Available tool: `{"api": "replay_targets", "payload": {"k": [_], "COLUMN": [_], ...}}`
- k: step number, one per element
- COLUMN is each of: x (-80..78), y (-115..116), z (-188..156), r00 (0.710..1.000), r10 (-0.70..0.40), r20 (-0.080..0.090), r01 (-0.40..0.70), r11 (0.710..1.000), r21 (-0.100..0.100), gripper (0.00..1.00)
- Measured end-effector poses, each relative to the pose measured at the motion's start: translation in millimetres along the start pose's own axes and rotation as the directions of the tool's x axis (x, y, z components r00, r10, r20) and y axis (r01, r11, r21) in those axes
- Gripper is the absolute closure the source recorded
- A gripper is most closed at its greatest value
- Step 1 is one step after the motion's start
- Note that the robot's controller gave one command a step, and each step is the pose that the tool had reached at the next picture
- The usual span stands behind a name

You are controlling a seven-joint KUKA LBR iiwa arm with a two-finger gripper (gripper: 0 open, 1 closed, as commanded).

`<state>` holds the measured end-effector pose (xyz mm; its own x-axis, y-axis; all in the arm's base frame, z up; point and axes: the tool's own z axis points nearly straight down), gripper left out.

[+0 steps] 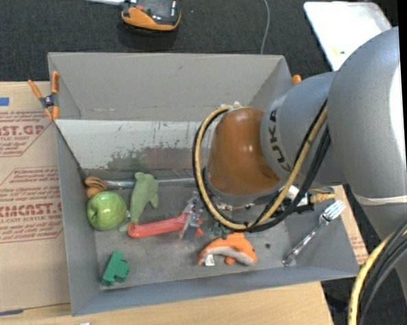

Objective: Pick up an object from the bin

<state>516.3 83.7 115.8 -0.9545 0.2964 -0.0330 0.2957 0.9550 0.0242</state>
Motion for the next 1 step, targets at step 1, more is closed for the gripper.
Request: {"api": "replay_targets", "payload": {"k": [1], "x": [23.6], "y": [-19.8], "z": [35.5], "r00": [0.995], "r10": [-0.102], "r20": [-0.007], "r01": [0.102], "r11": [0.995], "r21": [0.002], "gripper": [1.0]}}
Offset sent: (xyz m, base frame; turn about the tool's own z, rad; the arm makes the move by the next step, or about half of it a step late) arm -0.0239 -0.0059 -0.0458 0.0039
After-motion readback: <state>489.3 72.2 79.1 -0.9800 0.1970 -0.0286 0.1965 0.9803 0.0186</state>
